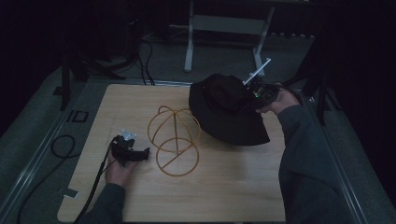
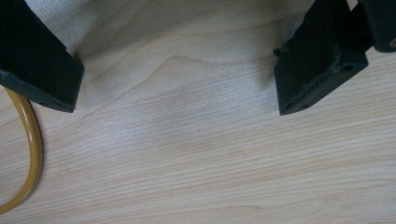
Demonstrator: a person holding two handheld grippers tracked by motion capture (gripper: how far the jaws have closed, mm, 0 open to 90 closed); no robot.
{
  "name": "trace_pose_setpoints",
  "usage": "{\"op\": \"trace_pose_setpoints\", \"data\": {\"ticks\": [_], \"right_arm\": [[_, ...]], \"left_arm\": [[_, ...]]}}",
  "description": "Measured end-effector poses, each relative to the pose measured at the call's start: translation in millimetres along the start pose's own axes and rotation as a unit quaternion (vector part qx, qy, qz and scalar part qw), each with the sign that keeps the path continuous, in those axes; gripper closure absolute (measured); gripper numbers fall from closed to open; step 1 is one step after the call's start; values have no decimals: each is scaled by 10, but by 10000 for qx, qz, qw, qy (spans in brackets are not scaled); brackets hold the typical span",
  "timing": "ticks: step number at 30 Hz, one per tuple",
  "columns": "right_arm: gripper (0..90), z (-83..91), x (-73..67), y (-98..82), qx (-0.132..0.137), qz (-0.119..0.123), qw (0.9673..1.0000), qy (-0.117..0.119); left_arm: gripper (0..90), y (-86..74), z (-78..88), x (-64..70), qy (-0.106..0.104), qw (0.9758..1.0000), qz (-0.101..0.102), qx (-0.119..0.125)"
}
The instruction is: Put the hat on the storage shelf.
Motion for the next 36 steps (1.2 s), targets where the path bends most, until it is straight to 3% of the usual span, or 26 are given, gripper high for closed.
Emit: {"op": "trace_pose_setpoints", "data": {"ticks": [36], "right_arm": [[874, 317, -29, 0, 318, 134, 9994, 103]], "left_arm": [[16, 0, 0, -1, 0, 10000, -13, -16]]}}
Point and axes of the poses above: each handheld gripper's, and its own axes: z roughly backward along the jaws, y roughly out of its top, x roughly to its right, the point moved 9 cm from there along -z, roughly forward along the jaws, and after that the axes turned 2 degrees about -y, right-handed, at the moved point
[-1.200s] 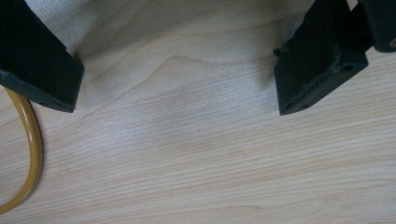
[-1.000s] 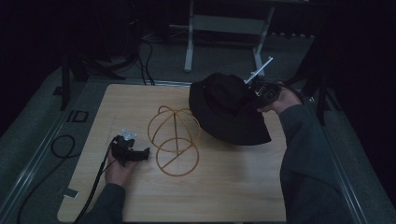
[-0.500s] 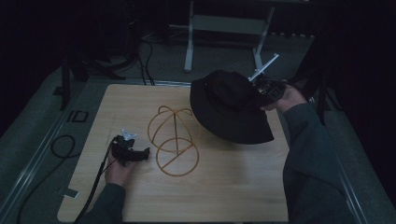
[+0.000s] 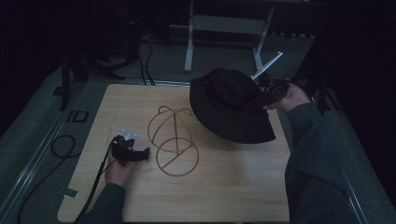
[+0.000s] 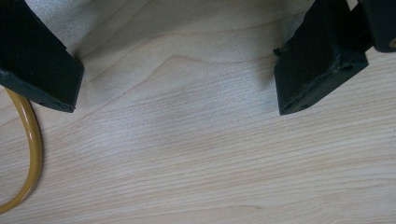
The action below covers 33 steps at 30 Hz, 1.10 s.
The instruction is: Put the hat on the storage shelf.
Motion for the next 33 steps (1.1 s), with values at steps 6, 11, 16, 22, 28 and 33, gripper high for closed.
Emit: {"op": "trace_pose_setpoints", "data": {"ticks": [6, 11, 16, 22, 28, 33], "right_arm": [[874, 45, -15, 15, 71, 66, 9999, 29], [874, 76, -20, 15, 97, 89, 9999, 44], [874, 105, -34, 20, 137, 127, 9998, 69], [874, 128, -58, 31, 165, 170, 9997, 104], [874, 168, -69, 51, 215, 194, 9995, 115], [874, 196, -85, 62, 275, 223, 9993, 156]], "left_arm": [[16, 2, -1, 1, -1, 10000, 4, 5], [16, 3, -3, 2, -1, 10000, 11, 11], [16, 5, -4, 2, 2, 10000, 8, 6], [16, 4, -3, 2, 3, 10000, 6, -4], [16, 9, -8, 6, -2, 10000, 14, 5], [15, 10, -9, 6, -2, 10000, 13, 6]]}}
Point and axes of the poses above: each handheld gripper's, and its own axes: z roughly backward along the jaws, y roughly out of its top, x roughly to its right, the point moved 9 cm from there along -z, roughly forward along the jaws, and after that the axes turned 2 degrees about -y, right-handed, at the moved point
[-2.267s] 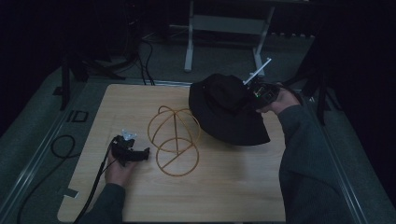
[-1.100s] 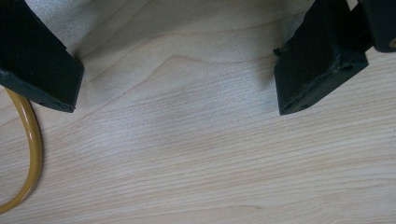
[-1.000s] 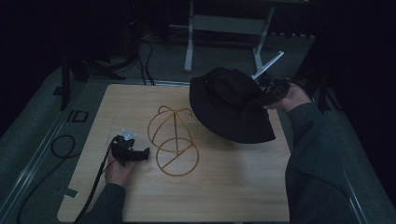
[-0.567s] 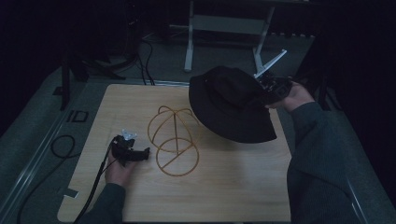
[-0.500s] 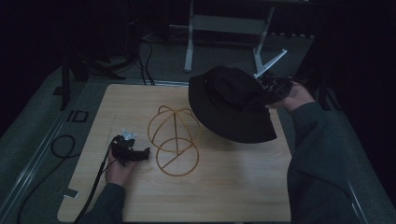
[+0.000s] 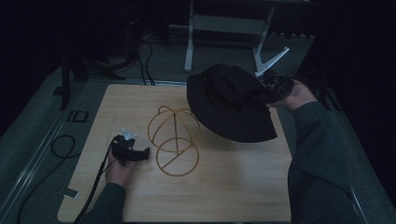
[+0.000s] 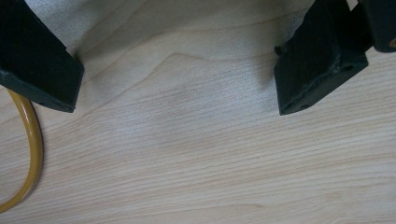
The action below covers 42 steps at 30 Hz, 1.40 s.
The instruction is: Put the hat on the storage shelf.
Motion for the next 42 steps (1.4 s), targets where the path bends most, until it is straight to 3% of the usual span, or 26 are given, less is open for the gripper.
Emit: {"op": "trace_pose_setpoints", "data": {"ticks": [30, 42], "right_arm": [[874, 137, -135, 109, 213, 270, 9992, 197], [874, 179, -258, 203, 308, 518, 9977, 308]], "left_arm": [[15, 6, -7, 5, -11, 10000, 4, 5], [15, 5, -5, 4, -11, 10000, -7, -4]]}}
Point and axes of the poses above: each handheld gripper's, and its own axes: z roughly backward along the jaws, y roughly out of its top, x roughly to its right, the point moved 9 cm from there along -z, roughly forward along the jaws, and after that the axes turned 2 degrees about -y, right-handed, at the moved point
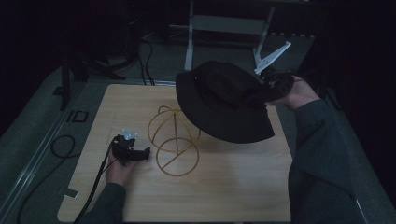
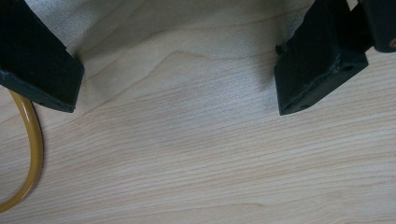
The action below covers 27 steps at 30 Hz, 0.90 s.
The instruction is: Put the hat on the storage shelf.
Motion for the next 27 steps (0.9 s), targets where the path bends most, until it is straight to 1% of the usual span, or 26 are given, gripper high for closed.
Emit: {"op": "trace_pose_setpoints", "data": {"ticks": [5, 12, 15, 18, 27], "right_arm": [[874, 14, -44, 58, 3, 118, 9999, 14], [874, 18, -126, 140, 117, 296, 9994, 131], [874, 12, -162, 161, 101, 350, 9992, 161], [873, 4, -192, 186, 141, 412, 9988, 214], [873, -64, -247, 249, 182, 492, 9982, 303]], "left_arm": [[16, 0, 0, 0, -1, 10000, 3, 0], [15, 0, 0, 0, 1, 10000, 3, -1], [16, 0, -1, 0, 7, 10000, 4, 1], [16, 0, 0, 0, 8, 10000, 3, -1], [16, -1, 0, 0, -4, 10000, -8, -10]]}}
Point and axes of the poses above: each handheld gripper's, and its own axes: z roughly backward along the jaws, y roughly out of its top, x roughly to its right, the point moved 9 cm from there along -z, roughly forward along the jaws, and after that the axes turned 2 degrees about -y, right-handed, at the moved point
